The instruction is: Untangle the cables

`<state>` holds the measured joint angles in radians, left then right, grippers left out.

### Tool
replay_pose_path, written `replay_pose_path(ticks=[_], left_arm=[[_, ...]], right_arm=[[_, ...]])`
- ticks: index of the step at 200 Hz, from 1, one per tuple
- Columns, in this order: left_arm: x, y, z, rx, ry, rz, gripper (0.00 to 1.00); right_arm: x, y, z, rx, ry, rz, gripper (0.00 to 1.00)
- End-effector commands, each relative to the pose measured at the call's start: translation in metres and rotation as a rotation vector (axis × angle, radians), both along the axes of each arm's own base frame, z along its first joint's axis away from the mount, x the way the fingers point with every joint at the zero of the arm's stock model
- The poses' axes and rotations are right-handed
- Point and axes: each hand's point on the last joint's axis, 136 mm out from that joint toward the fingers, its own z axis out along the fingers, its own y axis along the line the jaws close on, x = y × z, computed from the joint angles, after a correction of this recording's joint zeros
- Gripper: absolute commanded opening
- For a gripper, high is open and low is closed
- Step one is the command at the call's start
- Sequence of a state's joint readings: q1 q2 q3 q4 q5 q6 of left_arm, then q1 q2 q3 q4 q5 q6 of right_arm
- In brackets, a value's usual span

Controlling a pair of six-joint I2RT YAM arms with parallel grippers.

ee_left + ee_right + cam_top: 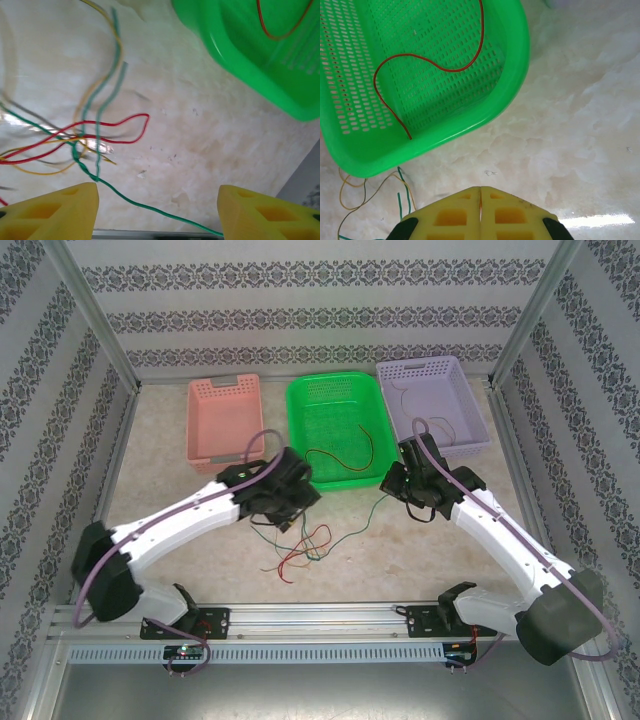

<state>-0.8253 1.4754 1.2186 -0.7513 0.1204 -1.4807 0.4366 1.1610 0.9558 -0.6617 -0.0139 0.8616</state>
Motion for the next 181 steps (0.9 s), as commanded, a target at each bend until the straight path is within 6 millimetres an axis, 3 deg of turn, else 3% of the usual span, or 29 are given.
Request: replay_pose_path(ticks=[1, 37, 68, 110, 132, 163, 181], left_arm=[[-0.023, 0.010, -0.031, 0.222, 0.073, -0.157, 0.64], [-0.030, -0.010, -0.073, 0.320, 0.110, -0.337, 0.63], [-0.020, -0.014, -0.102, 0.415, 0.083, -0.397, 0.61], [-0.011, -0.006, -0.131, 0.504, 0.063, -0.436, 0.39], [-0.016, 0.010, -0.144, 0.566, 0.087, -0.446, 0.32], [-0.013, 0.050, -0.138, 0.671, 0.040, -0.405, 0.00], [-0.011, 0.075, -0.133, 0.701, 0.029, -0.371, 0.00]], right_arm=[[0.009, -0.001, 0.013, -0.009, -0.043, -0.012, 0.00], [0.007, -0.003, 0.013, 0.000, -0.042, -0.013, 0.00], [0.002, -0.005, 0.010, 0.003, -0.032, -0.013, 0.00], [-0.005, -0.018, 0.010, -0.005, -0.028, -0.034, 0.00], [-0.003, -0.033, 0.015, -0.006, -0.038, -0.066, 0.00], [0.005, -0.061, 0.033, -0.015, -0.090, -0.130, 0.00], [0.017, -0.080, 0.064, -0.035, -0.168, -0.181, 0.00]])
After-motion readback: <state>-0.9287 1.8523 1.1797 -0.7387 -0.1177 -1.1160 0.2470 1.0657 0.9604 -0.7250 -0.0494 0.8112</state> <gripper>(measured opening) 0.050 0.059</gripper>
